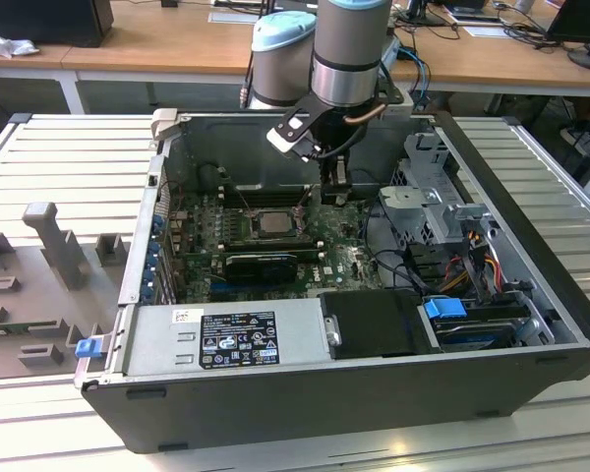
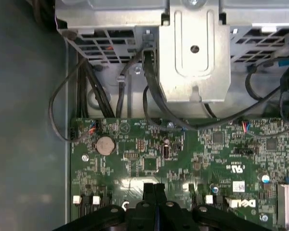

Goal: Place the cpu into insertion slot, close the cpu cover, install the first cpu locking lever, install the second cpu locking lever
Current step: 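Close the cpu cover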

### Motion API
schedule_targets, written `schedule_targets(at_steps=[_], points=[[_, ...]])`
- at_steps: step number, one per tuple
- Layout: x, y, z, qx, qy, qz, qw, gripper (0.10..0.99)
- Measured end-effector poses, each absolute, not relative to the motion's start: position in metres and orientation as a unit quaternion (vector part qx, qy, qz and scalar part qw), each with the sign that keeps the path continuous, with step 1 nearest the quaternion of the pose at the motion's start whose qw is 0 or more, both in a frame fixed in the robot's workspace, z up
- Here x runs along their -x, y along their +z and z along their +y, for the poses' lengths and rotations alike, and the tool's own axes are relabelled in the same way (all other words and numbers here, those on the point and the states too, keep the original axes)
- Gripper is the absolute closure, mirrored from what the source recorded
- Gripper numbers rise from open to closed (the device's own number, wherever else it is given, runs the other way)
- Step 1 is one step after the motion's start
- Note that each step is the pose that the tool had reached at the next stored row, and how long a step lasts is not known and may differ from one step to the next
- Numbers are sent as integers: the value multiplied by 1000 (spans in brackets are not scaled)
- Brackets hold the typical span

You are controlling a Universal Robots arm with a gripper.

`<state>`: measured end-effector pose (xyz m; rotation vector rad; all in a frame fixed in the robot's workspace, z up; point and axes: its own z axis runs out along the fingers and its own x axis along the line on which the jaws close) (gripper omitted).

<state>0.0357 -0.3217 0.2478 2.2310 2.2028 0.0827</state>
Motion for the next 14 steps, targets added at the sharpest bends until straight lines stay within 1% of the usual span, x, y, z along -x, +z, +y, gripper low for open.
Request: schedule_targets(at_steps=[14], points=[[-23, 248, -322, -711, 26, 702, 3, 980]])
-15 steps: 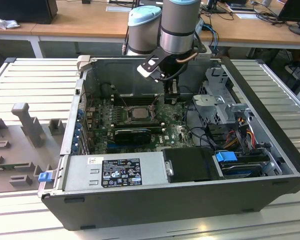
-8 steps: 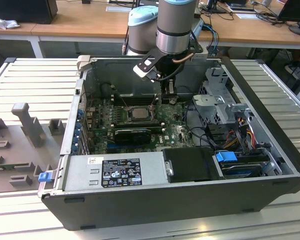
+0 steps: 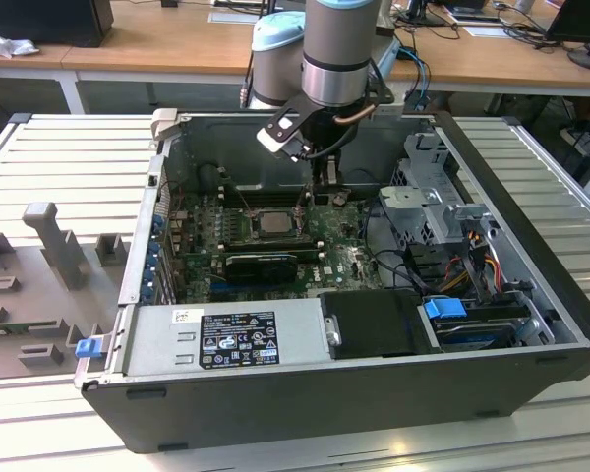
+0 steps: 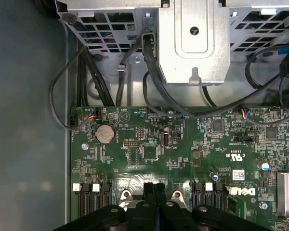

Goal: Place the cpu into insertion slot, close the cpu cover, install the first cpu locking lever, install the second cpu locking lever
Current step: 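Close the cpu cover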

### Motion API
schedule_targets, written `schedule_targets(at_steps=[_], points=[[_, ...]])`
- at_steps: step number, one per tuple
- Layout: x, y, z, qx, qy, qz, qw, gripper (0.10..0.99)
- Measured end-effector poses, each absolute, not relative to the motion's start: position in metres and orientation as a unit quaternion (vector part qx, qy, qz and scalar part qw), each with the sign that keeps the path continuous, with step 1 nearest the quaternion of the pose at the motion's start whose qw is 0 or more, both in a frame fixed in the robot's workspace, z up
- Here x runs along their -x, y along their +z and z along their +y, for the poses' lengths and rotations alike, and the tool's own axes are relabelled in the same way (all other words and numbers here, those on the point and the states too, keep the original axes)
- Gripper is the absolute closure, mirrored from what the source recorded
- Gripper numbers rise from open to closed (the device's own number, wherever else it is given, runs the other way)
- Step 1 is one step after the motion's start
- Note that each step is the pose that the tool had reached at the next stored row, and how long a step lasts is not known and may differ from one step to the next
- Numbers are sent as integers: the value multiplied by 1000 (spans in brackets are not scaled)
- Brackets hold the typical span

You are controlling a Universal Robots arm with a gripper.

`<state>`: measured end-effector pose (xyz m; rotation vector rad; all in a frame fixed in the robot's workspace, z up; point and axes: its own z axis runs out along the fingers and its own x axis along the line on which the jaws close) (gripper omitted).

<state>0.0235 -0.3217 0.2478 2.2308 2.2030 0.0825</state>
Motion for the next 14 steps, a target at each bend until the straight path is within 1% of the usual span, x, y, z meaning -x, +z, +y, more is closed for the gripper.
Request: schedule_targets(at_steps=[14], points=[[-16, 248, -322, -711, 26, 702, 3, 980]])
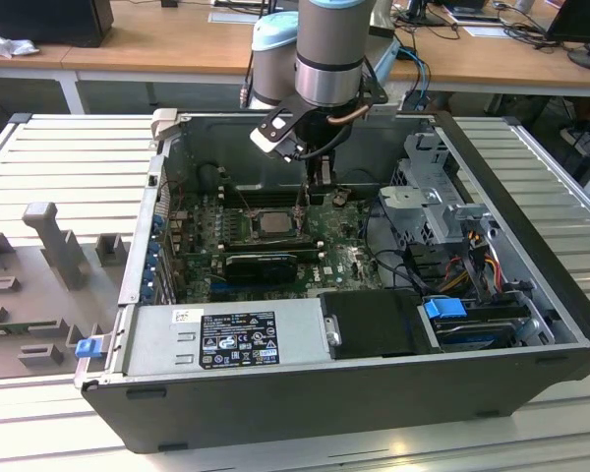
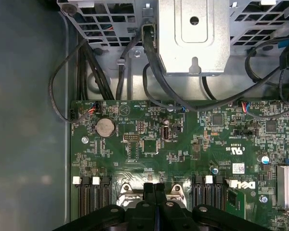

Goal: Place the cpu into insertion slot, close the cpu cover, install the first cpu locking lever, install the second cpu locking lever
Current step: 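Close the cpu cover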

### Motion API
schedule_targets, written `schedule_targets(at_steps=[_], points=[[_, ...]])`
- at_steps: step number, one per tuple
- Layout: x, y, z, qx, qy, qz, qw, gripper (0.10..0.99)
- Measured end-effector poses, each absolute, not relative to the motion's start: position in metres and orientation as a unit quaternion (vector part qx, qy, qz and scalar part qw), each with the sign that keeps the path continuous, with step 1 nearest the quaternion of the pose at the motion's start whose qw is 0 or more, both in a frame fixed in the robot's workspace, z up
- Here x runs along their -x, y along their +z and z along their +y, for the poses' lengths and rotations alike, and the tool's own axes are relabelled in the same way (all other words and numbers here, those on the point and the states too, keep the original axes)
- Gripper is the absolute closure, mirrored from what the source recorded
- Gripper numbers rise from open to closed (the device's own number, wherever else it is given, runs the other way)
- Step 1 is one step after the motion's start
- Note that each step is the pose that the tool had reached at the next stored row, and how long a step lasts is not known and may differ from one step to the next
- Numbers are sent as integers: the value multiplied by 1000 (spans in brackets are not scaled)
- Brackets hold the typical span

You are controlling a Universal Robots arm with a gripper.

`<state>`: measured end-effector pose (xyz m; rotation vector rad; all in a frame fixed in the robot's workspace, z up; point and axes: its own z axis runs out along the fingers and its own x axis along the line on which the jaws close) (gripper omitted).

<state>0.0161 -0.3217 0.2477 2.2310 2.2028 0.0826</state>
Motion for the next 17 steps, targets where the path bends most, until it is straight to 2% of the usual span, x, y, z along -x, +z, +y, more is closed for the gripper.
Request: schedule_targets(at_steps=[17], points=[[-11, 248, -322, -711, 26, 702, 3, 980]])
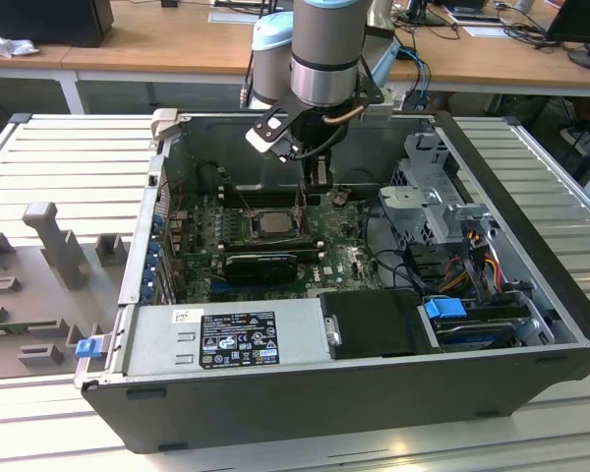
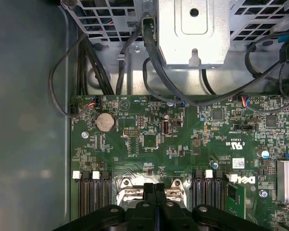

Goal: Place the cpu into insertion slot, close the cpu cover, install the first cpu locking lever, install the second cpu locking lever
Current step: 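Close the cpu cover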

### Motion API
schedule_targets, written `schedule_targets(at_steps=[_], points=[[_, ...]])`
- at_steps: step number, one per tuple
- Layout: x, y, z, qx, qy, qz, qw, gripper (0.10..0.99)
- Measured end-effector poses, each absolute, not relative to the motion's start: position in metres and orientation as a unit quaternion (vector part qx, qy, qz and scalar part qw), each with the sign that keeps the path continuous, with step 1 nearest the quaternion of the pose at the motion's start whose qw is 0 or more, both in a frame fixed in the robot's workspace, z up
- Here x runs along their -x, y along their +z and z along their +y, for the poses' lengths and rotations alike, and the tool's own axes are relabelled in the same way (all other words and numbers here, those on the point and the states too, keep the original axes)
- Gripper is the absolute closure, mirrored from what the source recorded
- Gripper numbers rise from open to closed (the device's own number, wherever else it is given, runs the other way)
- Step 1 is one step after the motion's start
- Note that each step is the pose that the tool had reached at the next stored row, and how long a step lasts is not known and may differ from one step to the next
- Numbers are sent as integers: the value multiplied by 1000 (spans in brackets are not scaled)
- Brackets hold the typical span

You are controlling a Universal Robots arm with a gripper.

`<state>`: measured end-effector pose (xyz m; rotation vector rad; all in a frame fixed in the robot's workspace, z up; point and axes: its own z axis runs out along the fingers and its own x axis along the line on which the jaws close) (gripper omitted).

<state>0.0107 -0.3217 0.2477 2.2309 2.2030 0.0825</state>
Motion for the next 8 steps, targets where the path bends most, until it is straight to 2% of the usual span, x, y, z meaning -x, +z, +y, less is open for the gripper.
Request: schedule_targets(at_steps=[8], points=[[-8, 248, -322, -711, 26, 702, 3, 980]])
